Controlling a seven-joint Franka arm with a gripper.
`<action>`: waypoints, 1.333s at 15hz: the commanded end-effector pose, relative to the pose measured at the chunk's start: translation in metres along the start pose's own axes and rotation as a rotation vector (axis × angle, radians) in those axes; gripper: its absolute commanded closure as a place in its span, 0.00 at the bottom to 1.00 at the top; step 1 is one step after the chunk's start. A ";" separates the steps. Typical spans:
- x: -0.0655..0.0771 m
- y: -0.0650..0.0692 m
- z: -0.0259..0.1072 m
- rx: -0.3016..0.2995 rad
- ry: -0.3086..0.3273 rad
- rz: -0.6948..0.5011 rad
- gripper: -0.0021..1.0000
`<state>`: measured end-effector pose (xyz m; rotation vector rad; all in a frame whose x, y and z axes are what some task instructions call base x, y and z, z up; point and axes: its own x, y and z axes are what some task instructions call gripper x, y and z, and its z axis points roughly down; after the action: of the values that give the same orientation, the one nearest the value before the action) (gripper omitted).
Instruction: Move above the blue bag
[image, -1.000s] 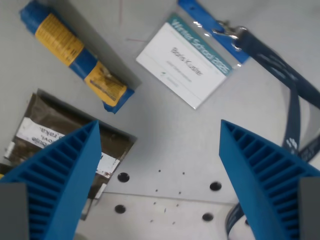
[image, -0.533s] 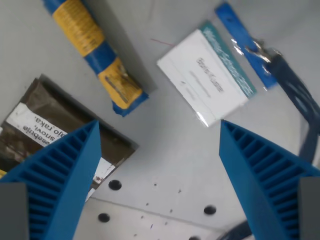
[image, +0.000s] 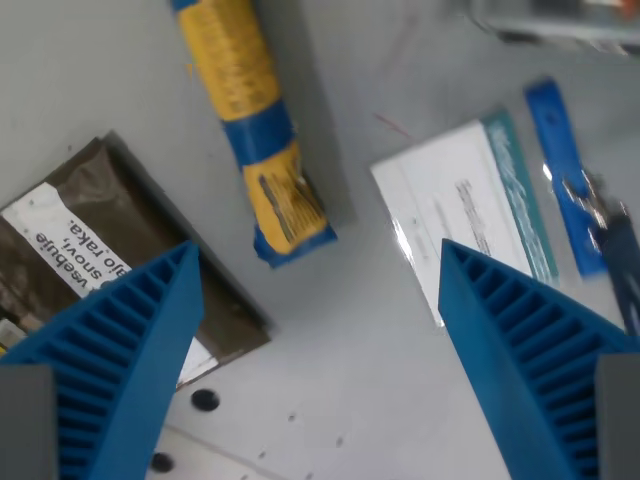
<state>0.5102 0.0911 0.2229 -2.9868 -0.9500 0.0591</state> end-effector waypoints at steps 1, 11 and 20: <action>0.000 -0.007 0.013 -0.038 0.079 -0.389 0.00; 0.014 -0.023 0.061 -0.055 0.072 -0.462 0.00; 0.017 -0.027 0.075 -0.053 0.069 -0.384 0.00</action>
<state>0.5096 0.1223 0.1509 -2.7679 -1.4333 0.0594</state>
